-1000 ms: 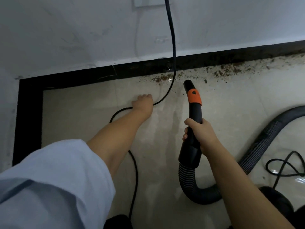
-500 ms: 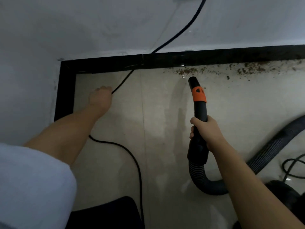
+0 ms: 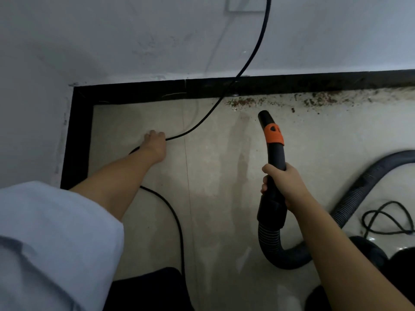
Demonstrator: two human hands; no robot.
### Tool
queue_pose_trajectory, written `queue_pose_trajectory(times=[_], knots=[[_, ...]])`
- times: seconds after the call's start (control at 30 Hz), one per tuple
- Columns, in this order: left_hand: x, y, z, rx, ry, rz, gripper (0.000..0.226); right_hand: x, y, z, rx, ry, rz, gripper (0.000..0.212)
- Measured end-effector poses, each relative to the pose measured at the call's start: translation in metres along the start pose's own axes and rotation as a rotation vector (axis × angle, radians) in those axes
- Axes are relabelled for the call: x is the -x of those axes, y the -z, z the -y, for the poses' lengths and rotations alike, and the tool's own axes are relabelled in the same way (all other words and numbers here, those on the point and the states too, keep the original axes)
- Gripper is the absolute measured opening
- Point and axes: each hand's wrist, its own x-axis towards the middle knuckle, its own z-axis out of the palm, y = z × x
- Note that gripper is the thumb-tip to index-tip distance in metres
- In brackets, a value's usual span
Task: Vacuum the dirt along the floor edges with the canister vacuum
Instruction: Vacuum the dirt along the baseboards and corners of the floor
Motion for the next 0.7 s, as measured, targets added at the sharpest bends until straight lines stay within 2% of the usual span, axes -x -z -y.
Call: queue_pose_trajectory(times=[0.23,0.33,0.4,0.47,0.57,0.63,0.7], knots=[[0.011,0.003,0.0,-0.014,-0.004,0.068,0.058,0.0,0.007,-0.013,-0.01,-0.021,0.014,0.009],[0.023,0.01,-0.02,-0.045,-0.045,-0.041,0.067,0.002,0.015,-0.013,-0.011,-0.025,0.011,0.008],[0.034,0.014,-0.052,-0.07,-0.157,-0.056,0.059,0.004,0.024,-0.014,-0.016,-0.043,0.003,0.008],[0.059,0.014,-0.096,-0.045,-0.316,0.122,0.048,0.007,0.032,-0.017,-0.024,-0.078,-0.001,0.007],[0.121,-0.004,-0.164,0.186,-0.502,0.655,0.041,0.013,0.038,-0.021,-0.049,-0.137,0.028,0.007],[0.164,-0.019,-0.195,0.458,-0.414,0.995,0.042,0.014,0.04,-0.023,-0.054,-0.161,0.044,0.008],[0.187,-0.032,-0.206,0.734,-0.29,1.159,0.048,0.012,0.044,-0.025,-0.062,-0.187,0.048,0.008]])
